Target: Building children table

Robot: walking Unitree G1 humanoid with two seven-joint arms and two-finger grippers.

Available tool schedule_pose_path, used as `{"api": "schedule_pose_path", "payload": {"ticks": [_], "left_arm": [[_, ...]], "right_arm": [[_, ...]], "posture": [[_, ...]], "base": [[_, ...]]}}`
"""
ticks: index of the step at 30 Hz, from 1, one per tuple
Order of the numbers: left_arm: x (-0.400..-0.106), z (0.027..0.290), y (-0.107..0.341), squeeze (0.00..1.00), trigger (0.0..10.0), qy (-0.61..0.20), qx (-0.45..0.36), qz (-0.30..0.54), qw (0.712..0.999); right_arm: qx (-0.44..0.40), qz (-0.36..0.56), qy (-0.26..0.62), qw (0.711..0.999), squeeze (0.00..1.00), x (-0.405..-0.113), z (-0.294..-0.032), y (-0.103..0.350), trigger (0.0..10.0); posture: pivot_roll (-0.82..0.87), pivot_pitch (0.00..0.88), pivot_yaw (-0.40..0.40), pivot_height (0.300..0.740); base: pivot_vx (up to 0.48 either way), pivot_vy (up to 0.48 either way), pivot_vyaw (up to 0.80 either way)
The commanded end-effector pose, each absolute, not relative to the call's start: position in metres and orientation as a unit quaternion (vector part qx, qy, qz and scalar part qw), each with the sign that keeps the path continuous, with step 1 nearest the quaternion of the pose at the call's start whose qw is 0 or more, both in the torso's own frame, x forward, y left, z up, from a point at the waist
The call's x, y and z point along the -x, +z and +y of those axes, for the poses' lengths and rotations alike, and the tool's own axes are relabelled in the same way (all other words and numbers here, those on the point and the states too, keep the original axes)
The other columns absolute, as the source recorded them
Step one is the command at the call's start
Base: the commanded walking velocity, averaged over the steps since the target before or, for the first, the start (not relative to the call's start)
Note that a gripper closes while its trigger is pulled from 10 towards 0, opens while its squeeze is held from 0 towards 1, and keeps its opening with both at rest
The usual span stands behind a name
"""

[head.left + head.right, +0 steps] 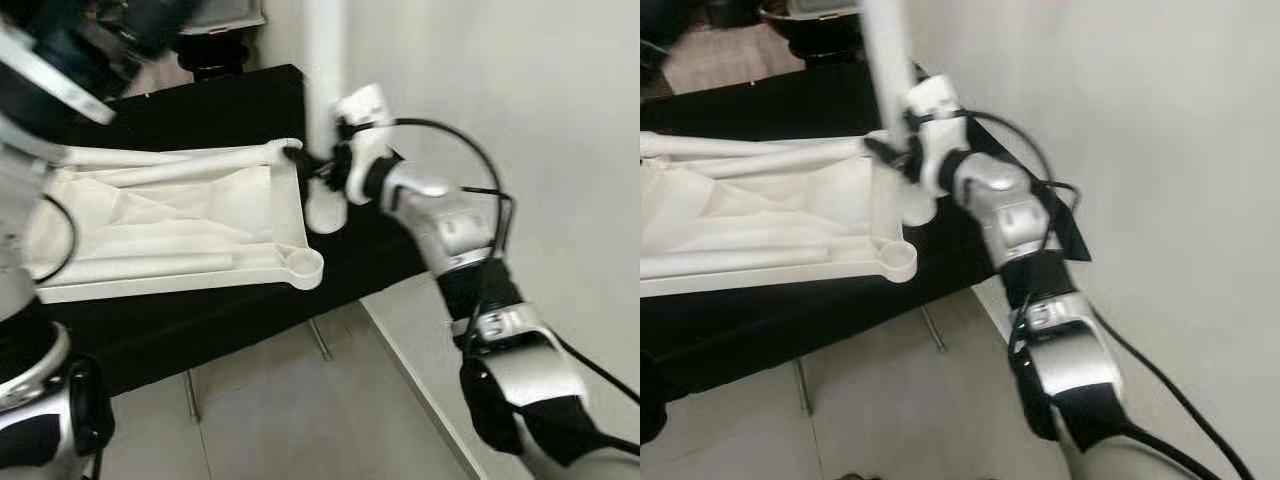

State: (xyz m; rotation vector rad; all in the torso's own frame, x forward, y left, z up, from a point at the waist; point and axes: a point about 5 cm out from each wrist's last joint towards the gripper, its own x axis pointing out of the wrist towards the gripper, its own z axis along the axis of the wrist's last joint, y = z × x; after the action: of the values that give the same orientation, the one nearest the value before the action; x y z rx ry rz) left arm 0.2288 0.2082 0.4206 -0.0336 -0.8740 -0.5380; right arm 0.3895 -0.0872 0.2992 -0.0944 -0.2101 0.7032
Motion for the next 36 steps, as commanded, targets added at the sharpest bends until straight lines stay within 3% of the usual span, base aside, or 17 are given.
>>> {"api": "schedule_pose_path", "payload": {"ticks": [1,3,4,5,6,7,8,10,11,13,18,21,29,30,36], "left_arm": [[-0.226,0.216,0.398,1.00,10.0,-0.218,0.016,-0.377,0.900],[-0.226,0.216,0.398,1.00,10.0,-0.218,0.016,-0.377,0.900],[-0.229,0.211,0.363,1.00,10.0,-0.202,0.015,-0.312,0.928],[-0.227,0.197,0.323,1.00,10.0,-0.213,0.006,-0.236,0.948],[-0.227,0.197,0.323,1.00,10.0,-0.213,0.006,-0.236,0.948],[-0.219,0.175,0.280,0.00,10.0,-0.238,0.018,-0.158,0.958],[-0.207,0.154,0.250,0.00,10.0,-0.259,0.034,-0.099,0.960],[-0.207,0.154,0.250,0.00,10.0,-0.259,0.034,-0.099,0.960],[-0.195,0.136,0.226,0.00,10.0,-0.279,0.043,-0.048,0.958],[-0.184,0.125,0.204,0.00,10.0,-0.271,0.051,-0.004,0.961],[-0.171,0.117,0.182,0.00,10.0,-0.246,0.040,0.046,0.967],[-0.171,0.122,0.176,0.00,10.0,-0.198,-0.016,0.051,0.979],[-0.171,0.122,0.176,0.00,10.0,-0.198,-0.016,0.051,0.979],[-0.177,0.137,0.178,0.00,10.0,-0.130,-0.095,0.020,0.987],[-0.184,0.147,0.179,0.00,10.0,-0.073,-0.149,-0.006,0.986]], "right_arm": [[-0.006,-0.146,0.344,0.928,0.00,-0.389,-0.092,0.319,0.0],[-0.006,-0.146,0.344,0.928,0.00,-0.389,-0.092,0.319,0.0],[-0.036,-0.170,0.372,0.912,0.00,-0.384,-0.093,0.326,5.7],[-0.063,-0.190,0.412,0.889,0.00,-0.377,-0.089,0.331,10.0],[-0.063,-0.190,0.412,0.889,0.00,-0.377,-0.089,0.331,10.0],[-0.057,-0.197,0.458,0.865,0.00,-0.370,-0.081,0.331,10.0],[-0.051,-0.201,0.495,0.844,0.00,-0.364,-0.073,0.331,10.0],[-0.051,-0.201,0.495,0.844,0.00,-0.364,-0.073,0.331,10.0],[-0.049,-0.197,0.525,0.827,0.00,-0.361,-0.065,0.328,10.0],[-0.020,-0.189,0.554,0.810,0.00,-0.358,-0.055,0.321,10.0],[0.010,-0.179,0.578,0.796,0.00,-0.355,-0.044,0.314,10.0],[0.018,-0.170,0.576,0.800,0.00,-0.356,-0.042,0.312,10.0],[0.018,-0.170,0.576,0.800,0.00,-0.356,-0.042,0.312,10.0],[0.025,-0.157,0.542,0.825,0.00,-0.364,-0.050,0.309,10.0],[0.037,-0.152,0.470,0.869,0.00,-0.377,-0.063,0.309,10.0]], "posture": [[-0.03,0.153,0.009,0.740],[-0.03,0.153,0.009,0.740],[-0.02,0.173,0.004,0.740],[-0.01,0.186,-0.001,0.740],[-0.01,0.186,-0.001,0.740],[0.00,0.219,-0.008,0.740],[0.00,0.241,-0.009,0.740],[0.00,0.241,-0.009,0.740],[0.00,0.258,-0.012,0.740],[0.01,0.291,-0.018,0.740],[0.01,0.316,-0.016,0.740],[0.00,0.333,-0.013,0.740],[0.00,0.333,-0.013,0.740],[-0.01,0.363,-0.005,0.740],[-0.01,0.365,-0.002,0.740]], "base": [[0.000,0.000,0.00],[0.000,0.000,0.00],[0.000,0.000,0.00],[0.000,0.000,0.00],[0.000,0.000,0.00],[0.000,0.000,0.00],[0.000,0.000,0.00],[0.000,0.000,0.00],[0.000,0.000,0.00],[0.000,0.000,0.39],[0.000,0.000,0.79],[0.000,0.000,0.79],[0.000,0.000,0.79],[0.000,0.000,0.79],[0.000,0.000,0.79]]}}
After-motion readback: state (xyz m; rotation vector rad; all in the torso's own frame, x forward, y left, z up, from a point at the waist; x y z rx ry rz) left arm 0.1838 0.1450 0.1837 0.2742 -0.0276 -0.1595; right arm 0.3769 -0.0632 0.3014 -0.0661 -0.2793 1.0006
